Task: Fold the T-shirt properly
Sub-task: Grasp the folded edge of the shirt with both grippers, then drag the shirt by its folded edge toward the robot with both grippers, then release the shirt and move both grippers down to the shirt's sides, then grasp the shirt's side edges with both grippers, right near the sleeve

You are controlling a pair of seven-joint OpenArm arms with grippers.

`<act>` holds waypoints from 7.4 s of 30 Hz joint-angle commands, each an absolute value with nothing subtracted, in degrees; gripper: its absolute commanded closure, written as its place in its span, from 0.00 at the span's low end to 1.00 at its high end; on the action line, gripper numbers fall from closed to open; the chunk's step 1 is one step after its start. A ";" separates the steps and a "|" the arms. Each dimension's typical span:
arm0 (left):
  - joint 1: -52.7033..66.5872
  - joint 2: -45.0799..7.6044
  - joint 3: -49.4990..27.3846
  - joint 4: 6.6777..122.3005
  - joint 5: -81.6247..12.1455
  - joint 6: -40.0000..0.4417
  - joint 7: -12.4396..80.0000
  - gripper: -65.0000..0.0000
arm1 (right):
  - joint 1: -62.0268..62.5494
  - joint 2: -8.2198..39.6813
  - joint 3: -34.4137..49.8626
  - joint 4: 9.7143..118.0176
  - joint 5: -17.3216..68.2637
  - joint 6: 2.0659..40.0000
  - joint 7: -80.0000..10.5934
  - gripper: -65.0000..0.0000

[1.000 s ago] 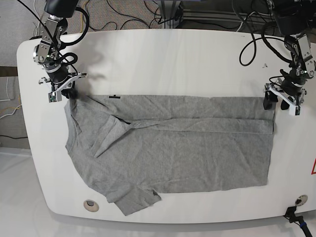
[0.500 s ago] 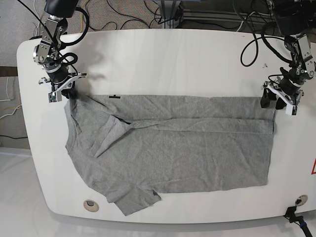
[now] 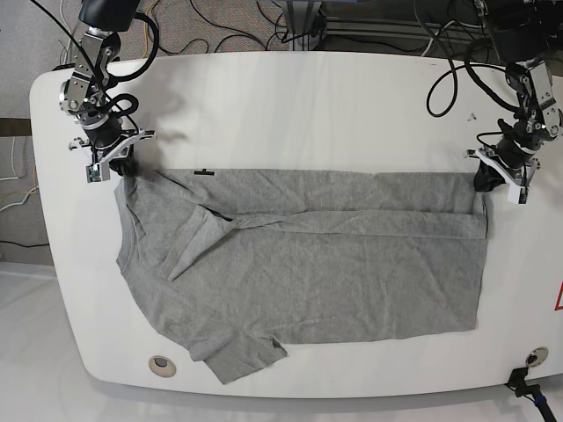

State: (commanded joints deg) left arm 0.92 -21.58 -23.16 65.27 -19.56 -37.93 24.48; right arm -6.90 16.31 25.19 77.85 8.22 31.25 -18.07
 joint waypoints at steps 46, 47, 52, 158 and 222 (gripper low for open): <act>33.19 -30.99 -24.75 80.04 -19.47 -38.37 24.22 1.00 | -39.60 14.64 25.45 95.52 8.22 31.25 -18.24 1.00; 33.71 -30.99 -24.84 80.04 -19.47 -38.37 24.48 1.00 | -40.31 14.64 25.45 95.60 8.22 31.25 -18.24 1.00; 36.97 -31.25 -24.84 80.04 -19.47 -38.37 24.40 1.00 | -42.95 14.46 25.54 97.01 8.22 31.25 -18.24 1.00; -21.05 -28.53 -28.79 44.97 -9.10 -40.00 20.97 0.36 | 26.59 13.85 19.91 48.31 8.13 33.89 -27.82 0.59; -24.75 -26.59 -28.97 32.31 -9.19 -33.98 14.11 0.36 | 23.34 12.70 19.82 48.40 7.78 40.00 -29.85 0.60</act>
